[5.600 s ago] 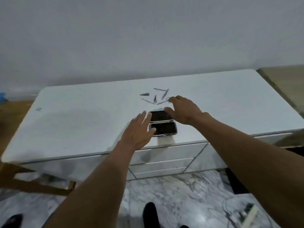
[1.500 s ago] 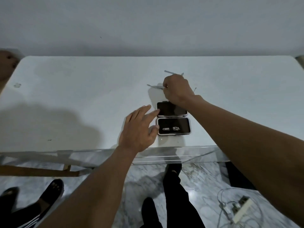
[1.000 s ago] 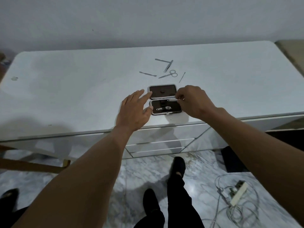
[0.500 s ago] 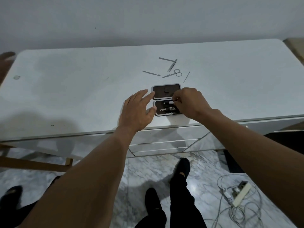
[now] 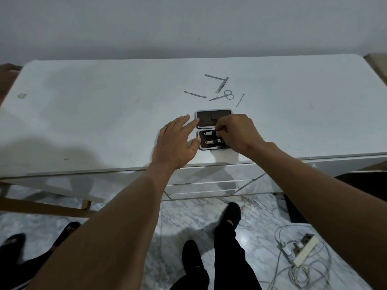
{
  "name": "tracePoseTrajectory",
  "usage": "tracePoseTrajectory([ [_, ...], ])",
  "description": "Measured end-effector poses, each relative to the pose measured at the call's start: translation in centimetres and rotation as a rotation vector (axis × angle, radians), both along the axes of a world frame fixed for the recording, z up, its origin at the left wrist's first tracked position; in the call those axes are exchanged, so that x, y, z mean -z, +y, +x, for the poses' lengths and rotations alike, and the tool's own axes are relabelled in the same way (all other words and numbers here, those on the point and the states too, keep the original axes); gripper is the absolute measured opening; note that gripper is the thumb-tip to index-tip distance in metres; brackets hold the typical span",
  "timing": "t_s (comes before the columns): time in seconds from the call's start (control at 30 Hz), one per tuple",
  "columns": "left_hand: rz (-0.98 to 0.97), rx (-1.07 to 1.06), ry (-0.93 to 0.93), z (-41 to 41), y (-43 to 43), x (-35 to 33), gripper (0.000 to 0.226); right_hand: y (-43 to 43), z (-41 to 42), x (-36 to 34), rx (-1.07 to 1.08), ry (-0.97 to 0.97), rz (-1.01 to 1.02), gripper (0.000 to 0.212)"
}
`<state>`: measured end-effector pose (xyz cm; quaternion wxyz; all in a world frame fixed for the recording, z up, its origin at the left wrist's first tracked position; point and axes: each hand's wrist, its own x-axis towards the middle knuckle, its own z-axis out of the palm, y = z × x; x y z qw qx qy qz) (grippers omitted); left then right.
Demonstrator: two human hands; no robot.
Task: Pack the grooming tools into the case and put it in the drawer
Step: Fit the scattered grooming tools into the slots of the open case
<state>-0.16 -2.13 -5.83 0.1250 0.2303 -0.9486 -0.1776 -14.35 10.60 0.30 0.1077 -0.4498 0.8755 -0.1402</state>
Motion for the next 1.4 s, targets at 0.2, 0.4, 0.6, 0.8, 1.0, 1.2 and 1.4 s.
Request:
tracePoseTrajectory([
  [0.2,0.004,0.002,-0.011,0.0,0.1,-0.1,0.056,0.0,-0.2,-0.5,-0.029,-0.017,0.022,0.015],
  [0.4,0.009,-0.002,-0.018,0.1,0.2,-0.3,0.057,-0.5,-1.4,-1.8,-0.057,-0.027,0.044,0.016],
  [0.6,0.002,0.001,-0.044,0.1,0.0,-0.4,0.058,-3.8,-5.7,-2.2,0.047,0.085,0.025,0.022],
  [0.8,0.008,-0.007,-0.039,0.0,0.0,-0.5,0.058,-6.5,-9.9,-1.3,0.084,0.117,0.151,0.024],
  [1.0,0.002,-0.007,-0.05,-0.1,0.1,-0.5,0.059,-8.0,-11.3,-1.6,0.049,0.099,0.247,0.023],
  [1.2,-0.017,-0.011,-0.043,-0.2,0.1,-0.5,0.058,-7.7,-10.1,-2.0,-0.058,0.187,0.334,0.021],
  [1.4,-0.04,-0.019,-0.035,-0.1,0.2,-0.5,0.057,-4.9,-8.0,-2.4,-0.091,0.216,0.303,0.027],
])
